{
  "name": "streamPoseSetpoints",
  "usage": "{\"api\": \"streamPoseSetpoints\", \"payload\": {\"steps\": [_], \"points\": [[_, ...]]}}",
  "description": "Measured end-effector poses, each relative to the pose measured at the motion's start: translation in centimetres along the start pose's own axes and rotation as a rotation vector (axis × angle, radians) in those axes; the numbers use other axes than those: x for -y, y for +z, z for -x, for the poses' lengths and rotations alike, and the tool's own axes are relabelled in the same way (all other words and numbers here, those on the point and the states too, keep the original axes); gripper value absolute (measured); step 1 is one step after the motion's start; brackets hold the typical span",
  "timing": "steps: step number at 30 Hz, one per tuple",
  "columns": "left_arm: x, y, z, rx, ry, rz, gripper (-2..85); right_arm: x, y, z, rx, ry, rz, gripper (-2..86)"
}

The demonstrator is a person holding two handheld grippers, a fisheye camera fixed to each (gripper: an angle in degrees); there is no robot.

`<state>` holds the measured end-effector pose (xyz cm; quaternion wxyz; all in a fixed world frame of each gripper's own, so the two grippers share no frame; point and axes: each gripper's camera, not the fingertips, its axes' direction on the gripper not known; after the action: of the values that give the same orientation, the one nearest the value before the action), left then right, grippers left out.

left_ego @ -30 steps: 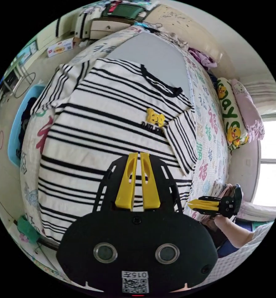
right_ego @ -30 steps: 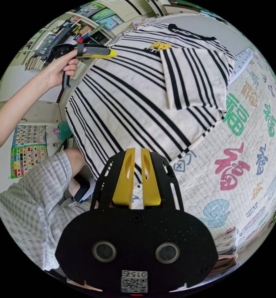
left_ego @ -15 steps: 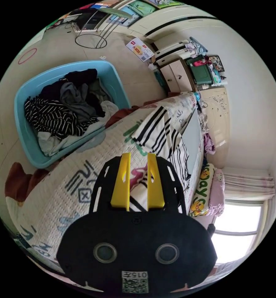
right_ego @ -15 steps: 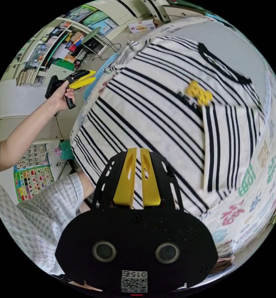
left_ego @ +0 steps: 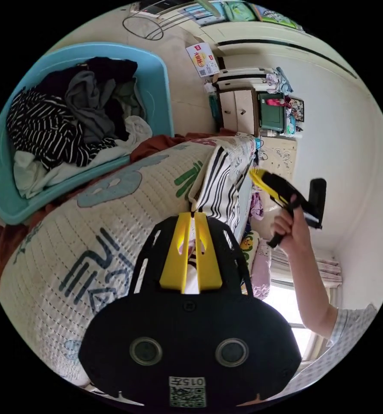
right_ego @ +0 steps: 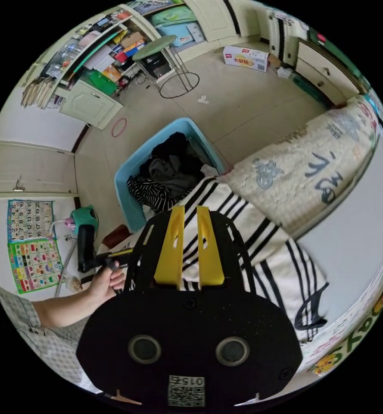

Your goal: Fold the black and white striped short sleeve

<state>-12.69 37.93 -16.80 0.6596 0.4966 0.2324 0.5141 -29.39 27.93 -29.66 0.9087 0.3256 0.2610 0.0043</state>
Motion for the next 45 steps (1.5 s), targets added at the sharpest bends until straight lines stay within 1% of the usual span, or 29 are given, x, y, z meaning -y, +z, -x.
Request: {"api": "streamPoseSetpoints", "payload": {"steps": [2,4,6,10,11,12,15,18,20,21,26,28,29,31,34,37,40,43,45], "points": [[-0.3,0.6,1.0,0.004,-0.001,-0.007,-0.5,3.1,1.1,0.9,-0.070,-0.024,0.056,6.6],[-0.2,1.3,1.8,0.027,0.002,0.000,-0.5,6.5,2.9,1.7,-0.173,0.005,0.150,7.9],[-0.1,1.7,2.4,0.037,0.010,0.011,-0.5,8.5,3.9,2.3,-0.195,0.002,0.206,8.7],[0.3,2.6,3.8,0.022,0.024,0.033,-0.5,11.1,6.2,2.6,-0.325,0.010,0.361,8.0],[0.4,2.7,3.9,0.022,0.028,0.037,-0.5,11.3,6.2,2.6,-0.332,0.014,0.363,7.7],[0.5,2.8,4.1,0.024,0.037,0.045,-0.5,11.5,5.8,2.7,-0.338,0.008,0.356,5.4],[0.6,3.1,3.7,0.064,0.056,0.041,-0.5,11.9,4.7,2.7,-0.279,-0.041,0.367,0.4],[0.5,3.1,2.7,0.117,0.074,0.027,-0.5,11.8,3.1,2.0,-0.230,-0.047,0.340,-0.7],[0.6,2.8,1.9,0.124,0.090,0.012,-0.5,11.5,1.6,1.5,-0.181,-0.031,0.293,-0.9],[0.6,2.5,1.2,0.125,0.110,0.001,-0.5,10.9,0.1,1.3,-0.147,-0.021,0.239,-0.9],[0.4,1.7,-2.6,0.130,0.234,-0.002,-0.5,5.1,-7.5,-0.1,-0.054,-0.033,-0.012,-1.0],[-0.1,1.7,-5.1,0.135,0.322,0.013,-0.5,0.4,-10.7,-2.1,-0.003,0.008,-0.121,-1.0],[-0.3,1.7,-5.8,0.139,0.346,0.019,-0.5,-0.9,-11.3,-2.8,0.012,0.023,-0.142,-1.0],[-1.5,2.5,-8.4,0.147,0.449,0.058,-0.5,-6.4,-12.8,-5.6,0.052,0.104,-0.207,-0.9],[-3.7,4.4,-11.3,0.180,0.558,0.142,-0.5,-13.7,-12.8,-9.1,0.109,0.218,-0.254,-0.8],[-6.1,6.6,-12.5,0.219,0.560,0.221,-0.5,-19.8,-11.0,-12.4,0.189,0.339,-0.269,-0.5],[-7.9,8.5,-12.9,0.264,0.519,0.309,-0.4,-24.3,-8.8,-15.3,0.197,0.468,-0.253,-0.3],[-8.8,8.4,-14.4,0.291,0.523,0.340,-0.3,-27.2,-7.8,-17.2,0.155,0.576,-0.234,0.0],[-9.1,7.7,-15.8,0.320,0.548,0.330,-0.1,-28.0,-8.0,-17.2,0.174,0.543,-0.263,0.6]]}}
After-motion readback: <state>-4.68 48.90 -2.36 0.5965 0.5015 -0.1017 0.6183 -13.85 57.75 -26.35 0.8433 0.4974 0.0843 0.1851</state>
